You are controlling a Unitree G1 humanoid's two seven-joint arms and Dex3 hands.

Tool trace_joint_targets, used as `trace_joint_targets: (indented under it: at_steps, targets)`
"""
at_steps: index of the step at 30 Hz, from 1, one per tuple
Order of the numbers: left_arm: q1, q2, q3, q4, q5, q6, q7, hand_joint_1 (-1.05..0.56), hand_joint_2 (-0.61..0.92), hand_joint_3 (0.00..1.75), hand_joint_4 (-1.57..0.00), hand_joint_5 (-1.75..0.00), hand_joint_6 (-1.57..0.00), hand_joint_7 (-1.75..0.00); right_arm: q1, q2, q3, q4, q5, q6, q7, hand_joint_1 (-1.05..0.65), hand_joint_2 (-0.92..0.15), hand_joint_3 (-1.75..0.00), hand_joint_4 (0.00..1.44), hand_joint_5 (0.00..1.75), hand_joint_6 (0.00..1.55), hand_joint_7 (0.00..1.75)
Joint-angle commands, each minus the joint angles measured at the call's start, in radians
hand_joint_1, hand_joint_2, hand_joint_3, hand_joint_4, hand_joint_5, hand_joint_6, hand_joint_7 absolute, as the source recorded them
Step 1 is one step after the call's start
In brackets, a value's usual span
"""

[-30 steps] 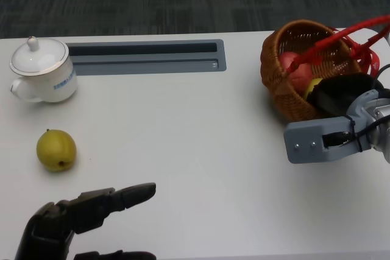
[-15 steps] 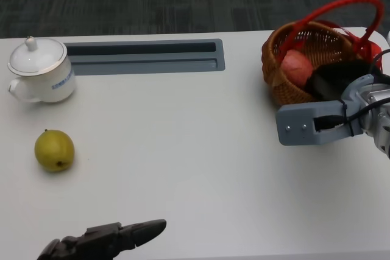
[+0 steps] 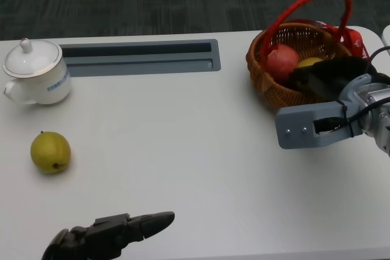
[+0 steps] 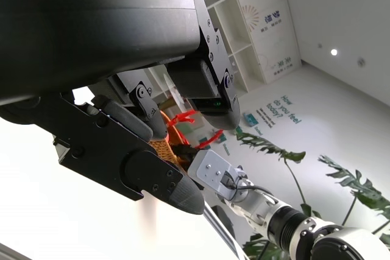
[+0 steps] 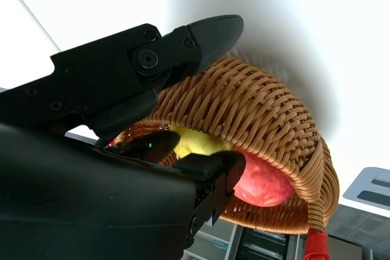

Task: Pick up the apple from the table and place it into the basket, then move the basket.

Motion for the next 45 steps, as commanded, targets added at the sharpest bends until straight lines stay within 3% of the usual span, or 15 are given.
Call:
trace_joint_targets:
  at_steps: [1,14,24,35,45]
  targets:
    - [-0.005,0.013,-0.008,0.018,-0.004,0.001,0.015,-0.56,0.75,0.00,-1.03,-0.02,-0.91,-0.01,-0.007,-0.006,-0.017,-0.005,0.017,-0.005,0.001,-1.05,-0.91,-0.02,0.04,0.00,0.06,0.00]
    - [-0.041,0.024,-0.039,0.057,-0.019,-0.011,0.017,-0.55,0.74,0.00,-1.04,-0.02,-0.92,-0.01,0.001,-0.053,-0.094,-0.014,0.077,-0.057,-0.096,-1.00,-0.83,0.00,0.19,0.03,0.17,0.03]
    - [-0.070,0.042,-0.039,0.063,-0.027,-0.006,0.016,-0.56,0.74,0.00,-1.05,-0.03,-0.93,-0.01,0.023,-0.080,-0.169,-0.021,0.141,-0.123,-0.110,-0.90,-0.78,0.00,0.35,0.03,0.29,0.03]
    - [-0.109,0.066,-0.062,0.067,-0.062,0.020,0.001,-0.56,0.74,0.00,-1.05,-0.02,-0.93,-0.01,0.069,-0.128,-0.203,-0.044,0.179,-0.301,-0.145,-0.83,-0.81,-0.01,0.47,0.03,0.38,0.02]
    - [-0.162,0.107,-0.066,0.099,-0.123,0.018,-0.022,-0.54,0.74,0.00,-1.04,-0.02,-0.92,0.00,0.199,-0.164,-0.207,-0.088,0.203,-0.588,-0.213,-0.79,-0.82,0.00,0.50,0.01,0.43,0.01]
